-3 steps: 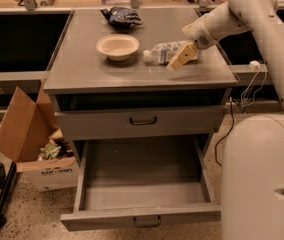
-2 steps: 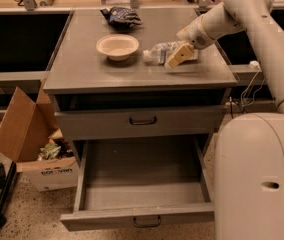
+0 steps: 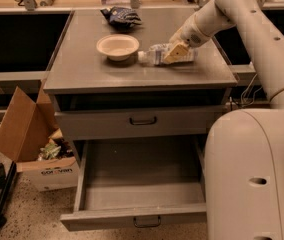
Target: Place blue plastic bottle into middle drawer
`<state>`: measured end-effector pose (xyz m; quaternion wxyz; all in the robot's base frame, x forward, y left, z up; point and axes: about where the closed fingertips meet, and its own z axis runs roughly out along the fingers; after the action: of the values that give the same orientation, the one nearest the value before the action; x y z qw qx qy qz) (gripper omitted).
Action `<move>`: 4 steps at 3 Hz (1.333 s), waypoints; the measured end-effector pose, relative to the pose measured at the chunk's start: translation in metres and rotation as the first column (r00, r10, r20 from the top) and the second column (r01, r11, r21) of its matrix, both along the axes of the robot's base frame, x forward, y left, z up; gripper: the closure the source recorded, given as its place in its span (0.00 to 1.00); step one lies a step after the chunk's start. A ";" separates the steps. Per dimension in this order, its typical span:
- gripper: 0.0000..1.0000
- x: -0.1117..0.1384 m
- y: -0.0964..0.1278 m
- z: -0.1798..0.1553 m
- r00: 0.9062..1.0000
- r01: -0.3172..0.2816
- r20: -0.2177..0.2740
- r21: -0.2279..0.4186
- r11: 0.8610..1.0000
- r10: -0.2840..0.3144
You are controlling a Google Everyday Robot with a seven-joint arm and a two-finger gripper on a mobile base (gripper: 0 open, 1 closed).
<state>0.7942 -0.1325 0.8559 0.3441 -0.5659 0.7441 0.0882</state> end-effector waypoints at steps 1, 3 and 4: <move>0.88 -0.017 0.007 0.022 0.999 -0.035 0.034 -0.021 0.999 0.036; 1.00 -0.115 0.039 0.036 0.988 -0.136 -0.058 0.058 0.989 0.140; 1.00 -0.115 0.039 0.037 0.989 -0.136 -0.057 0.057 0.989 0.139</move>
Offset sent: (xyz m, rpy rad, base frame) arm -0.1429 0.0360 0.0610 0.0272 0.0100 0.1401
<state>0.6796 -0.0933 0.8925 0.3294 -0.6036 0.7107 0.1487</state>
